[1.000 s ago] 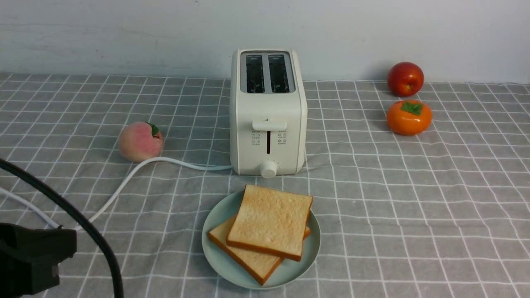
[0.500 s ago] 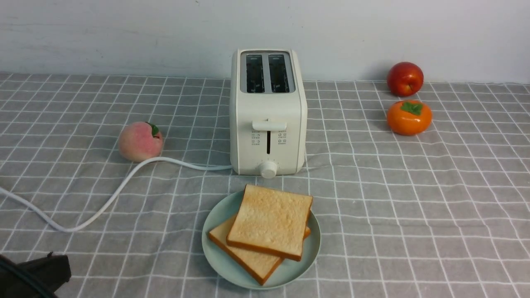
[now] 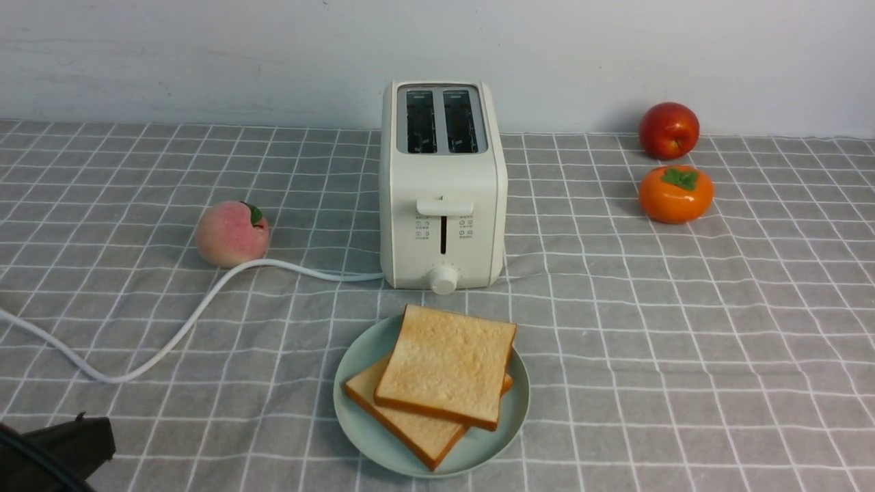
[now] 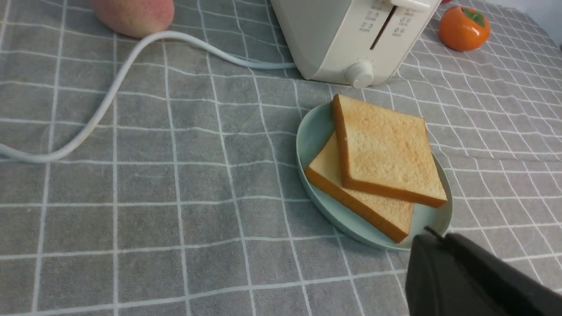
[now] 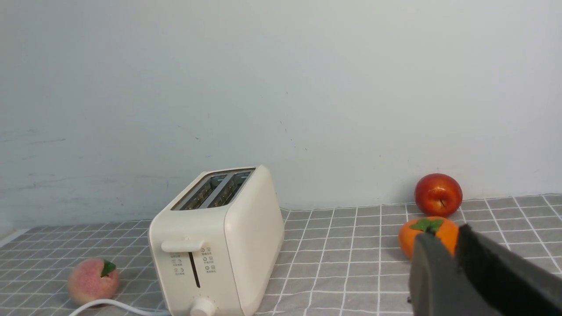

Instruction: Take toasted bread from bread machine on grey coffee table place on plate.

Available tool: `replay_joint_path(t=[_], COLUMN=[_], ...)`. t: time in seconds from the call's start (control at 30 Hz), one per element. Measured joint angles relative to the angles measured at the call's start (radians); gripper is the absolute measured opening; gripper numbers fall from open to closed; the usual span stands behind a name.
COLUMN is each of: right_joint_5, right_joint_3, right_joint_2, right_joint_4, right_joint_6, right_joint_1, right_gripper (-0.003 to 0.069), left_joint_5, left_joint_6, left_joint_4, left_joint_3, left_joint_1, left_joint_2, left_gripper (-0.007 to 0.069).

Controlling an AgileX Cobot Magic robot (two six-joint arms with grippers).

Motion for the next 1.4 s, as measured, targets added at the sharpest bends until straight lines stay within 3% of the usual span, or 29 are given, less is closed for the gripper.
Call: replay_joint_path(t=[0.13, 0.33, 0.5, 1.4], right_joint_5=[0.0, 0.0, 0.002, 0.002], right_joint_3=[0.0, 0.0, 0.0, 0.009], right_joint_2=[0.0, 0.0, -0.001, -0.001], right_joint_4=[0.0, 0.0, 0.0, 0.0], right_joint_6=[0.0, 0.0, 0.0, 0.0], right_joint_1=[0.0, 0.0, 0.0, 0.0], right_gripper=[0.0085, 0.0092, 0.0099, 0.0106], left_joint_5=[-0.153, -0.236, -0.152, -0.147], left_joint_6=[-0.079, -0.214, -0.227, -0.227], left_joint_4=[0.151, 0.342, 0.37, 0.375], left_joint_3=[0.139, 0.4, 0.44, 0.44], left_joint_1=[0.0, 0.013, 0.043, 0.043], left_joint_2=[-0.118, -0.371, -0.417, -0.417], left_gripper=[-0.0014, -0.0014, -0.0014, -0.0004])
